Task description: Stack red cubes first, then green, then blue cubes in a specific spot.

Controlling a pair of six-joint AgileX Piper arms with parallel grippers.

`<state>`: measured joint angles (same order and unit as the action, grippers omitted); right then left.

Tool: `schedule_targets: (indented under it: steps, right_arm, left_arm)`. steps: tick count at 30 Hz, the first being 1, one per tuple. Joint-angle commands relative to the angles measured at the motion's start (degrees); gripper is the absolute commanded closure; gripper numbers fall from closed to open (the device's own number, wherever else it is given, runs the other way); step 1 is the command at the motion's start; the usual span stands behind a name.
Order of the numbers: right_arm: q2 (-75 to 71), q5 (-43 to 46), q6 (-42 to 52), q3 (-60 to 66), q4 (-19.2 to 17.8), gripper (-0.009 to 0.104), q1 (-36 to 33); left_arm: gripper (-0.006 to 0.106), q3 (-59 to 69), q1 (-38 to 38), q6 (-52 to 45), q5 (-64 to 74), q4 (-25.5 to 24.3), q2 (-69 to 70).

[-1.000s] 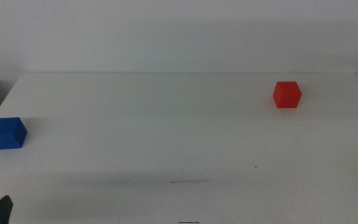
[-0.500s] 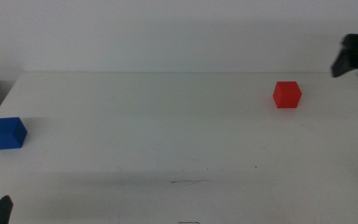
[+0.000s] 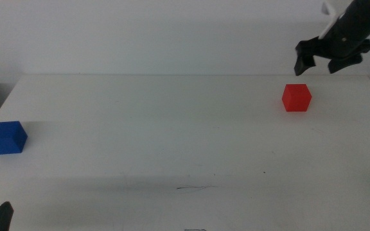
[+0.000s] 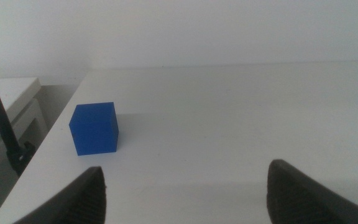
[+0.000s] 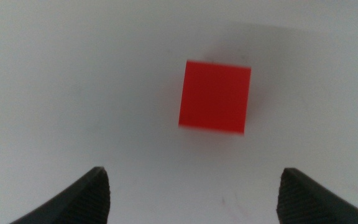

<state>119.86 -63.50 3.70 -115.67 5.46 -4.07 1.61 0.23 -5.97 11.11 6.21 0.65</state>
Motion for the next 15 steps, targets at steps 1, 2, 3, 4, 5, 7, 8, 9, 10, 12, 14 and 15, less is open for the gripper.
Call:
schedule_targets:
  steps: [1,2,3,4,5,7,8,9,10,12,14,15]
  right_arm:
    - [-0.1,1.5,0.5,-5.4,-0.4,0.004,0.1]
    - [1.3,1.5,0.5,-6.7,-0.4,0.004,0.1]
    - [2.8,1.6,0.5,-8.4,-0.4,0.004,0.1]
    - [4.5,1.6,0.5,-10.0,-0.5,0.004,0.1]
    - [6.0,1.6,0.5,-11.3,-0.5,0.004,0.2]
    - [8.9,1.6,0.5,-14.2,-0.5,0.004,0.3]
    - [10.2,1.6,0.5,-15.5,-0.5,0.004,0.3]
    - [11.1,1.6,0.5,-16.6,-0.5,0.004,0.3]
    - [12.2,1.6,0.5,-17.4,-0.5,0.005,0.3]
    - [13.6,1.9,0.5,-18.4,-0.7,0.005,0.3]
    - [14.9,2.0,0.3,-18.7,-1.9,0.005,0.3]
    - [15.4,2.0,-0.1,-18.8,-2.6,0.005,0.3]
  left_arm:
    - [0.015,0.0,-0.4,0.3,-5.0,0.4,1.5]
    - [0.015,0.0,-0.4,0.3,-5.0,0.4,1.5]
    - [0.015,0.0,-0.4,0.3,-5.0,0.4,1.5]
    - [0.015,0.0,-0.4,0.3,-5.0,0.4,1.5]
    - [0.015,0.0,-0.4,0.3,-5.0,0.4,1.5]
    - [0.015,0.0,-0.4,0.3,-5.0,0.4,1.5]
    - [0.015,0.0,-0.4,0.3,-5.0,0.4,1.5]
    - [0.015,0.0,-0.4,0.3,-5.0,0.4,1.5]
    - [0.015,0.0,-0.4,0.3,-5.0,0.4,1.5]
    - [0.015,0.0,-0.4,0.3,-5.0,0.4,1.5]
    - [0.015,0.0,-0.4,0.3,-5.0,0.4,1.5]
    - [0.015,0.0,-0.4,0.3,-5.0,0.4,1.5]
